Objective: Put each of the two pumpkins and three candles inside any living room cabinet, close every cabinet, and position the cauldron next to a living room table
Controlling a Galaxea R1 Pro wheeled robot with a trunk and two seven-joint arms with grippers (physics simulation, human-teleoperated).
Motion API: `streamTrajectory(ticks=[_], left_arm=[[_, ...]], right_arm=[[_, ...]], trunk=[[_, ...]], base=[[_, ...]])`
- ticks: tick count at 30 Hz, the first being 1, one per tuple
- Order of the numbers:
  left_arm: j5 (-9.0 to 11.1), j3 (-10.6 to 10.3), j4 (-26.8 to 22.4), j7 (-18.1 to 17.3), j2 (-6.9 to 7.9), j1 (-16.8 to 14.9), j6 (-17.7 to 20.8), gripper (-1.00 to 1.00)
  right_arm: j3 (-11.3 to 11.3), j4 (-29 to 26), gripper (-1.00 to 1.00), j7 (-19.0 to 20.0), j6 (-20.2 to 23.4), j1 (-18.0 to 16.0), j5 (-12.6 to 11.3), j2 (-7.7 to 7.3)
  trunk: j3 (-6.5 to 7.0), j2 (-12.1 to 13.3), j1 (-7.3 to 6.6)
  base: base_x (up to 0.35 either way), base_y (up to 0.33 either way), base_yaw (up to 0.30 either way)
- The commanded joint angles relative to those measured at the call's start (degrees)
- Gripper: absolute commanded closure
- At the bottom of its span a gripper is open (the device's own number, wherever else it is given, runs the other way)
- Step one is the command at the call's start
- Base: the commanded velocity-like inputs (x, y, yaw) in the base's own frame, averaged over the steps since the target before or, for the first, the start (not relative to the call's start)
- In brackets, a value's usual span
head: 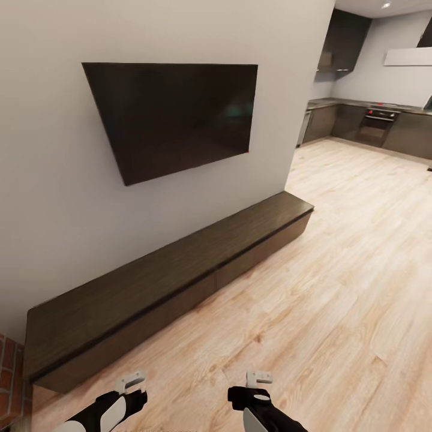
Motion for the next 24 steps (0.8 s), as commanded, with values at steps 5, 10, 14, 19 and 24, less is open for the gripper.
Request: streamTrajectory(ticks=[5,10,14,19,24], left_arm=[[0.51,-0.51,-0.15,0.44,0.04,-0.03,0.29,-1.00],[0.52,-0.50,-0.17,0.42,0.04,-0.03,0.29,-1.00],[0.52,-0.51,-0.15,0.42,0.04,-0.03,0.29,-1.00],[0.52,-0.51,-0.16,0.42,0.04,-0.03,0.29,-1.00],[0.52,-0.52,-0.15,0.42,0.04,-0.03,0.29,-1.00]], right_arm=[[0.48,-0.14,-1.00,-0.47,0.40,-0.04,-0.27,-0.04],[0.48,-0.14,-1.00,-0.47,0.41,-0.04,-0.27,-0.04],[0.48,-0.14,-1.00,-0.47,0.39,-0.04,-0.27,-0.04],[0.48,-0.14,-1.00,-0.47,0.41,-0.04,-0.27,-0.04],[0.48,-0.14,-1.00,-0.47,0.30,-0.04,-0.27,-0.04]], trunk=[[-0.10,-0.11,0.03],[-0.10,-0.11,0.03],[-0.10,-0.11,0.03],[-0.10,-0.11,0.03],[-0.10,-0.11,0.03]], base=[[0.000,-0.258,0.292],[0.000,-0.115,0.292],[0.000,-0.018,0.291],[0.000,-0.003,0.291],[0.000,0.000,0.291]])
